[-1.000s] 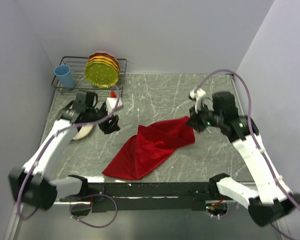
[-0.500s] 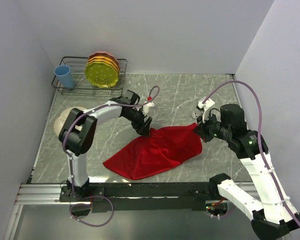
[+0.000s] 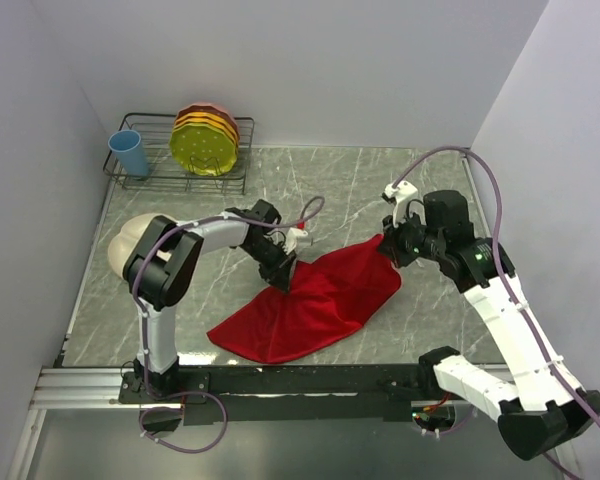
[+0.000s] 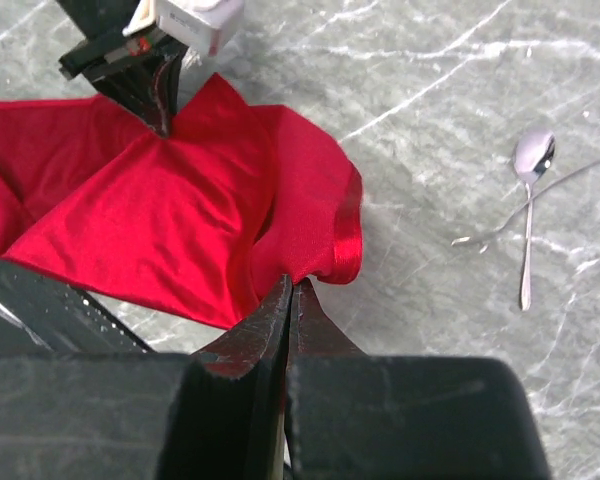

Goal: Fold the napkin into a case and place the utensils inside
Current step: Pick up the crumpled napkin from the center of the board, then place the crumpled napkin at the center of the board.

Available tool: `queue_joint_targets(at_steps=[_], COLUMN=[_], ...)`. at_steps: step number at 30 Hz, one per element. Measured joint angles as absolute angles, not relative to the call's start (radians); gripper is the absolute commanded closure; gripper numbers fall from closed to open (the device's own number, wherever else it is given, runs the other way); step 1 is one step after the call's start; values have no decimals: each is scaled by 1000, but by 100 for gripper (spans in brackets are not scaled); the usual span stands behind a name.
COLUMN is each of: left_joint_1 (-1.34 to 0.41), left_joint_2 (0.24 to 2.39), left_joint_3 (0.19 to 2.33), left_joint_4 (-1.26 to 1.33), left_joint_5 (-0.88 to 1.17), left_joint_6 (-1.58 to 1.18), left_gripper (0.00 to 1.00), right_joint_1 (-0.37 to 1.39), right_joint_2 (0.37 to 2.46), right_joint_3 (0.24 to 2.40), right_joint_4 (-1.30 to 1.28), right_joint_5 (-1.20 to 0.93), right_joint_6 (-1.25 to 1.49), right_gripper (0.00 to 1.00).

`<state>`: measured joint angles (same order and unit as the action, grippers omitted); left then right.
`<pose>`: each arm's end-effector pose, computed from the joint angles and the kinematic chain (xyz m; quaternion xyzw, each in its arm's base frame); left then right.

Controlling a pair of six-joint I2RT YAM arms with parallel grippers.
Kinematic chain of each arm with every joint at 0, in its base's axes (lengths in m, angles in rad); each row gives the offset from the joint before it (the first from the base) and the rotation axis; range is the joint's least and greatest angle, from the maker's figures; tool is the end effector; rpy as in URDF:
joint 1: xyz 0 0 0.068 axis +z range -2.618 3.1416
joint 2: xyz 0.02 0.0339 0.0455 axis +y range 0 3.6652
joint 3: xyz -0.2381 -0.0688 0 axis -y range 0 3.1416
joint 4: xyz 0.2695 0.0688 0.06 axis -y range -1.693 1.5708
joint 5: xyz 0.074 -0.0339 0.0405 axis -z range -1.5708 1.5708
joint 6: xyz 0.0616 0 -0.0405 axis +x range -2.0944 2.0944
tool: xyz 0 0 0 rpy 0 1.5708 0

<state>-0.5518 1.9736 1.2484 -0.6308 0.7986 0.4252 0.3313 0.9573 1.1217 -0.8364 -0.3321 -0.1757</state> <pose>0.3003 -0.2367 0.0844 0.4667 0.7893 -0.3920 0.0741 0.2227 0.0979 0.3292 -0.2923 0.8419 0.1817 0.4156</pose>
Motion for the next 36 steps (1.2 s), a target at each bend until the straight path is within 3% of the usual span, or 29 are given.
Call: queue_joint_targets(at_steps=[7, 10, 13, 14, 15, 17, 18, 21, 27, 32, 34, 36], left_joint_1=[-296, -217, -312, -391, -470, -625, -657, -633, -360, -393, -468, -546], left_joint_2=[1893, 1678, 1434, 1351, 1290, 1223, 1218, 1257, 1259, 1300, 1362, 1409], left_joint_3=[1440, 1468, 1348, 1272, 1201, 1055, 1013, 939, 1037, 1068, 1065, 1040], left_joint_4=[-835, -954, -1028, -1048, -1065, -1098, -1117, -1149, -1066, -923, -863, -784], left_joint_5=[754, 702, 682, 672, 673, 668, 663, 640, 642, 681, 682, 673], left_joint_6=[535, 695, 784, 804, 816, 821, 822, 807, 756, 657, 617, 580], left_gripper=[99, 99, 99, 92, 73, 59, 47, 34, 34, 28, 22, 23], right_joint_1=[331, 329, 329, 329, 329, 329, 329, 327, 325, 324, 324, 324], right_joint_2=[1093, 1150, 1155, 1155, 1158, 1179, 1193, 1221, 1196, 1150, 1124, 1105], right_joint_3=[1268, 1310, 1248, 1219, 1186, 1129, 1109, 1061, 987, 922, 901, 891], right_joint_4=[-804, -804, -812, -815, -817, -829, -831, -836, -812, -788, -785, -783], right_joint_5=[-330, -330, -315, -305, -292, -257, -244, -207, -192, -191, -188, -184], right_joint_6=[-153, -150, -155, -156, -162, -178, -185, -211, -245, -280, -291, -298], right_gripper=[100, 100, 100, 100, 100, 100, 100, 100, 100, 100, 100, 100])
